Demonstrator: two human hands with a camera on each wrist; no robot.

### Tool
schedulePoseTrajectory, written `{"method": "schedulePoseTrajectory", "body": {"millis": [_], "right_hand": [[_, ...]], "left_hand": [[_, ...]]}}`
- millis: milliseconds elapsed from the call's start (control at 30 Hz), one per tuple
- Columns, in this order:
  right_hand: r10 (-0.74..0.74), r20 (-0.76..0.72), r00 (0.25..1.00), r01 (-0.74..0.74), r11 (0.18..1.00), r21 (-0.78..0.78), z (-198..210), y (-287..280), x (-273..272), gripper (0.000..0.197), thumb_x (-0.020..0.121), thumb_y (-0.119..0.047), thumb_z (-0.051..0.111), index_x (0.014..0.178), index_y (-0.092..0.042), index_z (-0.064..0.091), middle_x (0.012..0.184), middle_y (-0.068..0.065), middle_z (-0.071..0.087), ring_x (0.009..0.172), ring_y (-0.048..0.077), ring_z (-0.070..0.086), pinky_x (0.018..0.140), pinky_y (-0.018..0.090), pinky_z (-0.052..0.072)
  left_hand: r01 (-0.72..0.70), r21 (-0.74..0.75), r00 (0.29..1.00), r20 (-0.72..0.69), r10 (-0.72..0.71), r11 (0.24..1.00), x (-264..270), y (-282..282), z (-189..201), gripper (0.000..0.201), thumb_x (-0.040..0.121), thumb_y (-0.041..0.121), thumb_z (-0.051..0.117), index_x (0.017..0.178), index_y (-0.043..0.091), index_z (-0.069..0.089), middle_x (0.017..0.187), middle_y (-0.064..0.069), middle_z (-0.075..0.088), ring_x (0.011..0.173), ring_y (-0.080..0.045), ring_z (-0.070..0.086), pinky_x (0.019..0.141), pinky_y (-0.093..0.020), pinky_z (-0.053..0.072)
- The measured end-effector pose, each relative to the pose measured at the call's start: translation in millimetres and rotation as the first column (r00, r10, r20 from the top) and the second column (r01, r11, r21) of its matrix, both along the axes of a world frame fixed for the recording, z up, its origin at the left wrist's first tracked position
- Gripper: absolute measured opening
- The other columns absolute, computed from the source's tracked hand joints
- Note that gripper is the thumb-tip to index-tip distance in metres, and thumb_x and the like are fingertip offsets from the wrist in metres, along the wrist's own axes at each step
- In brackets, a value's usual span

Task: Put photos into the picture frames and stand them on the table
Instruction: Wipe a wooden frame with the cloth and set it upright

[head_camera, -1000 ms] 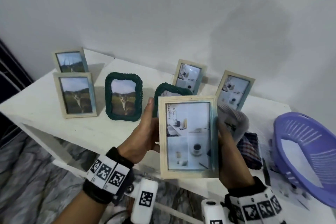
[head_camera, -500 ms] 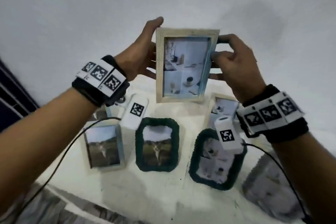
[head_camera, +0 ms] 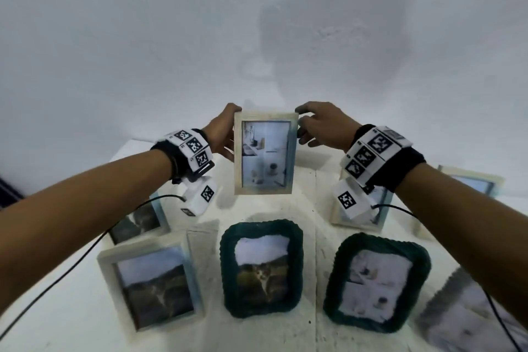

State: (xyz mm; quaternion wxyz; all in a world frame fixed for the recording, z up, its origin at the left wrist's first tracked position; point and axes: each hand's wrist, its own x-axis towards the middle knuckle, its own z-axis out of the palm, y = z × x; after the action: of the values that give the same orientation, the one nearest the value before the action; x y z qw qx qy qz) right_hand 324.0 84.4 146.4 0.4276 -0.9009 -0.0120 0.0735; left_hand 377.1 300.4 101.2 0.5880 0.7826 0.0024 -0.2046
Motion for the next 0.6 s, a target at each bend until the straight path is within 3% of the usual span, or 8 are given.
{"method": "schedulePoseTrajectory", "body": {"millis": [167, 300, 400, 500, 600], "right_hand": [[0.048, -0.207, 0.977, -0.064, 0.995, -0.071, -23, 10, 15, 0.035, 0.101, -0.014, 0.033, 0.133, -0.002, 0.045, 0.113, 0.022, 0.064, 0.088, 0.029, 0.064, 0.086, 0.042, 0.054], [0.063, -0.287, 0.956, -0.104, 0.986, -0.131, -37, 16, 19, 0.035, 0.101, -0.015, 0.033, 0.131, -0.001, 0.045, 0.109, 0.016, 0.064, 0.094, 0.03, 0.066, 0.088, 0.044, 0.055], [0.08, -0.342, 0.936, -0.145, 0.975, -0.169, -47, 20, 18, 0.036, 0.101, -0.014, 0.033, 0.133, 0.0, 0.044, 0.118, 0.017, 0.064, 0.102, 0.032, 0.065, 0.091, 0.047, 0.054], [0.084, -0.352, 0.932, -0.157, 0.97, -0.184, -53, 24, 16, 0.045, 0.101, -0.015, 0.036, 0.145, -0.005, 0.031, 0.123, 0.017, 0.06, 0.104, 0.032, 0.065, 0.092, 0.048, 0.053], [0.083, -0.345, 0.935, -0.166, 0.962, -0.217, -56, 26, 16, 0.047, 0.1, -0.014, 0.036, 0.146, -0.005, 0.028, 0.124, 0.017, 0.06, 0.105, 0.033, 0.064, 0.092, 0.049, 0.053]], "left_hand": [[-0.03, 0.001, 0.997, -0.064, 0.03, 1.0, 8, 3, -42, 0.048, 0.095, 0.041, 0.027, 0.066, 0.012, 0.051, 0.049, -0.002, 0.056, 0.046, -0.023, 0.056, 0.055, -0.03, 0.051], [-0.031, 0.003, 0.991, -0.13, 0.031, 1.0, 9, 8, -67, 0.046, 0.095, 0.042, 0.027, 0.068, 0.011, 0.049, 0.049, -0.003, 0.056, 0.046, -0.023, 0.057, 0.052, -0.029, 0.052], [-0.007, 0.034, 0.987, -0.16, 0.012, 0.999, 6, 11, -79, 0.048, 0.096, 0.042, 0.025, 0.069, 0.011, 0.051, 0.047, -0.001, 0.058, 0.048, -0.023, 0.059, 0.054, -0.029, 0.052], [-0.025, 0.029, 0.986, -0.166, 0.029, 0.999, 2, 14, -84, 0.052, 0.097, 0.044, 0.024, 0.069, 0.011, 0.054, 0.051, -0.003, 0.061, 0.049, -0.022, 0.061, 0.054, -0.029, 0.052], [-0.025, 0.034, 0.985, -0.169, 0.03, 0.999, 0, 14, -84, 0.056, 0.098, 0.048, 0.022, 0.077, 0.011, 0.057, 0.067, -0.01, 0.063, 0.052, -0.022, 0.062, 0.056, -0.029, 0.053]]}}
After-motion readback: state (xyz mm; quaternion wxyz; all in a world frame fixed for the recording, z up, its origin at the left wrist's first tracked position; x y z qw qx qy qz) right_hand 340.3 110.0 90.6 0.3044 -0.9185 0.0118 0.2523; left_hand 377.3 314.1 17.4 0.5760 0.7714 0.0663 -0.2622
